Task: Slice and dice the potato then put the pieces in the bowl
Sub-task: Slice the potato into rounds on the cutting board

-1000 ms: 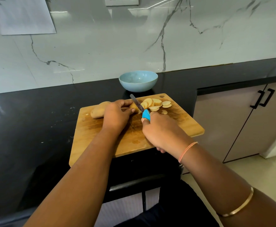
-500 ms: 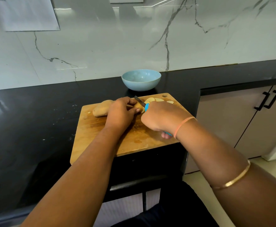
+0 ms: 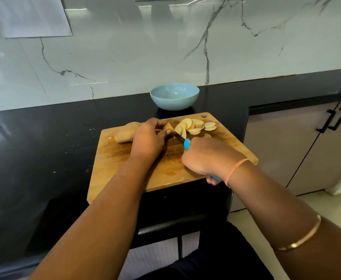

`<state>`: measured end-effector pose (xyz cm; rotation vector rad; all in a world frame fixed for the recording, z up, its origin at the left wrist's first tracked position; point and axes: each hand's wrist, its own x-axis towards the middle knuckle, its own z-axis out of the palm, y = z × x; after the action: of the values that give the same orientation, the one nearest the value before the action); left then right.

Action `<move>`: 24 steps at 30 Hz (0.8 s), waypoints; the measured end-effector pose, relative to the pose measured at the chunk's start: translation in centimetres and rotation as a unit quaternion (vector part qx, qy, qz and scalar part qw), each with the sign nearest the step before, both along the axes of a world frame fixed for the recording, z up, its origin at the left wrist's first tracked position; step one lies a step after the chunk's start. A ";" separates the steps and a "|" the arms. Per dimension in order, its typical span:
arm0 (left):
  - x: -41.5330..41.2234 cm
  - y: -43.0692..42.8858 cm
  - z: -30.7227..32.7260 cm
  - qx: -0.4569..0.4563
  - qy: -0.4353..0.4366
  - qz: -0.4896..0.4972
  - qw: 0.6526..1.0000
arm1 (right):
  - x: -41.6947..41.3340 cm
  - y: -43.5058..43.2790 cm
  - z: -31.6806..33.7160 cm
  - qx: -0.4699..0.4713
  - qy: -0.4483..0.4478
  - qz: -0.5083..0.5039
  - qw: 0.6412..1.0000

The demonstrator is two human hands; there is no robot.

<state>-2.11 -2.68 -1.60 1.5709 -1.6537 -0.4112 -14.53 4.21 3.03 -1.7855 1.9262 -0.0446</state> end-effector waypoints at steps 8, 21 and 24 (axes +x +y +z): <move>-0.1 0.1 0.0 0.001 -0.002 0.002 1.000 | -0.8 0.8 -0.7 -0.087 -0.058 -0.033 0.994; 0.0 0.3 -0.1 -0.008 0.011 -0.004 1.000 | 0.7 0.3 0.0 -0.001 -0.121 -0.051 0.991; 0.0 0.3 -0.1 -0.008 0.018 -0.007 1.000 | 1.3 -0.2 0.8 0.001 -0.101 -0.040 0.994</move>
<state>-2.14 -2.41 -1.70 1.5320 -1.6382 -0.4314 -13.27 4.03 3.79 -1.6338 1.8503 -0.2406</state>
